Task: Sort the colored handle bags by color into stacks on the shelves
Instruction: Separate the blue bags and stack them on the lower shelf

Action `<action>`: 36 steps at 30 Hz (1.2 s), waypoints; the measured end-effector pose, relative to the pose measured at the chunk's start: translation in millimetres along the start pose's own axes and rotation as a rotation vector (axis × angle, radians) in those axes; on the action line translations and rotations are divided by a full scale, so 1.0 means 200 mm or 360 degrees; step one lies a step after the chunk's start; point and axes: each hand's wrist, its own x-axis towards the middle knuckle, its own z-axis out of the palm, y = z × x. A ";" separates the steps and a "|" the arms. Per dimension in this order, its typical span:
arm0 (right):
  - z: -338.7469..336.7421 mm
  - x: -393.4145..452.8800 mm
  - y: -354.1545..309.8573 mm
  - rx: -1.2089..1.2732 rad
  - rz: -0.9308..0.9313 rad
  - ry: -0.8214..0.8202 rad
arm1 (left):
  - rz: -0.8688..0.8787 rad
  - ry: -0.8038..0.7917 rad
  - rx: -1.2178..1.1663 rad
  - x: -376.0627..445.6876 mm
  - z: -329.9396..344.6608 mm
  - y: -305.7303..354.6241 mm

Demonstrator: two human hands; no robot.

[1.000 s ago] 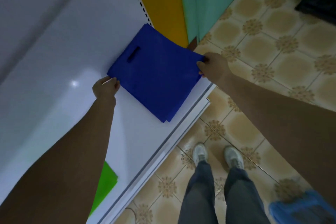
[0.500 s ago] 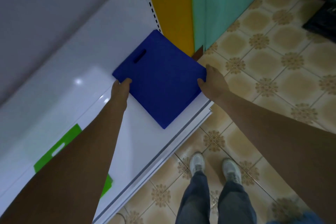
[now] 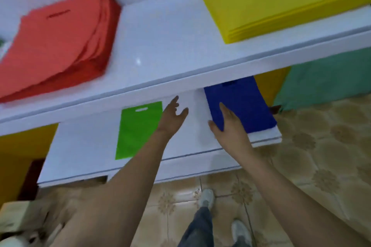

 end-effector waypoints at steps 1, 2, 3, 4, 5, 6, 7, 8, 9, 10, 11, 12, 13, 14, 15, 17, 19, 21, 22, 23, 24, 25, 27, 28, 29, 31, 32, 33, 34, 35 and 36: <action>0.04 -0.05 -0.10 0.0026 -0.0091 -0.0063 | 0.0007 0.0077 0.0025 -0.09 -0.10 -0.03; 0.08 -0.10 -0.19 0.0043 -0.0175 -0.0124 | -0.0005 0.0155 0.0063 -0.19 -0.22 -0.06; 0.13 -0.14 -0.28 0.0052 -0.0250 -0.0177 | -0.0018 0.0226 0.0107 -0.28 -0.34 -0.10; 0.18 -0.18 -0.37 0.0057 -0.0318 -0.0224 | -0.0035 0.0287 0.0152 -0.37 -0.46 -0.14; 0.23 -0.22 -0.46 0.0055 -0.0385 -0.0266 | -0.0042 0.0353 0.0171 -0.47 -0.60 -0.18; 0.28 -0.26 -0.55 0.0047 -0.0457 -0.0295 | -0.0038 0.0428 0.0165 -0.57 -0.74 -0.21; 0.33 -0.31 -0.65 0.0037 -0.0531 -0.0319 | -0.0023 0.0515 0.0148 -0.67 -0.87 -0.25; 0.38 -0.35 -0.75 0.0033 -0.0601 -0.0344 | -0.0002 0.0617 0.0130 -0.77 -1.01 -0.27; 0.44 -0.40 -0.85 0.0043 -0.0662 -0.0371 | 0.0023 0.0732 0.0115 -0.87 -1.14 -0.30; 0.49 -0.45 -0.95 0.0062 -0.0718 -0.0391 | 0.0053 0.0846 0.0103 -0.96 -1.27 -0.31; 0.55 -0.50 -1.05 0.0082 -0.0775 -0.0408 | 0.0092 0.0952 0.0100 -1.05 -1.40 -0.32; 0.61 -0.55 -1.15 0.0097 -0.0830 -0.0420 | 0.0126 0.1035 0.0106 -1.12 -1.53 -0.34; 0.68 -0.60 -1.24 0.0107 -0.0885 -0.0427 | 0.0159 0.1097 0.0114 -1.20 -1.65 -0.35; 0.75 -0.65 -1.34 0.0114 -0.0938 -0.0435 | 0.0182 0.1137 0.0127 -1.26 -1.78 -0.37; 0.81 -0.70 -1.43 0.0118 -0.0974 -0.0447 | 0.0195 0.1162 0.0137 -1.32 -1.90 -0.39; 0.92 -0.77 -1.61 0.0115 -0.1040 -0.0451 | 0.0219 0.1215 0.0160 -1.41 -2.13 -0.42; 1.02 -0.81 -1.77 0.0078 -0.1109 -0.0417 | 0.0242 0.1245 0.0195 -1.48 -2.34 -0.45; 1.08 -0.82 -1.89 0.0058 -0.1147 -0.0352 | 0.0269 0.1247 0.0195 -1.52 -2.52 -0.49; 1.10 -0.81 -1.94 0.0056 -0.1143 -0.0324 | 0.0277 0.1248 0.0184 -1.53 -2.58 -0.50; 1.12 -0.81 -1.98 0.0054 -0.1133 -0.0294 | 0.0284 0.1243 0.0173 -1.52 -2.64 -0.52; 1.14 -0.80 -2.02 0.0051 -0.1123 -0.0266 | 0.0293 0.1229 0.0169 -1.51 -2.69 -0.54; 1.16 -0.79 -2.07 0.0051 -0.1121 -0.0245 | 0.0304 0.1210 0.0171 -1.49 -2.73 -0.55; 1.22 -0.77 -2.16 0.0057 -0.1130 -0.0223 | 0.0340 0.1172 0.0184 -1.43 -2.82 -0.58; 1.25 -0.75 -2.21 0.0060 -0.1139 -0.0213 | 0.0365 0.1159 0.0189 -1.39 -2.87 -0.58; 1.28 -0.72 -2.26 0.0056 -0.1143 -0.0202 | 0.0390 0.1147 0.0194 -1.34 -2.91 -0.59; 1.36 -0.66 -2.35 0.0034 -0.1145 -0.0168 | 0.0423 0.1104 0.0183 -1.24 -2.99 -0.59; 1.40 -0.61 -2.39 0.0027 -0.1147 -0.0149 | 0.0433 0.1079 0.0176 -1.18 -3.04 -0.59; 1.44 -0.56 -2.44 0.0028 -0.1151 -0.0131 | 0.0445 0.1054 0.0179 -1.12 -3.09 -0.59; 1.48 -0.50 -2.47 0.0025 -0.1140 -0.0115 | 0.0460 0.1027 0.0200 -1.05 -3.14 -0.59; 1.51 -0.43 -2.51 0.0029 -0.1117 -0.0088 | 0.0483 0.1009 0.0229 -0.98 -3.19 -0.59; 1.55 -0.37 -2.55 0.0050 -0.1074 -0.0066 | 0.0504 0.1002 0.0254 -0.91 -3.25 -0.60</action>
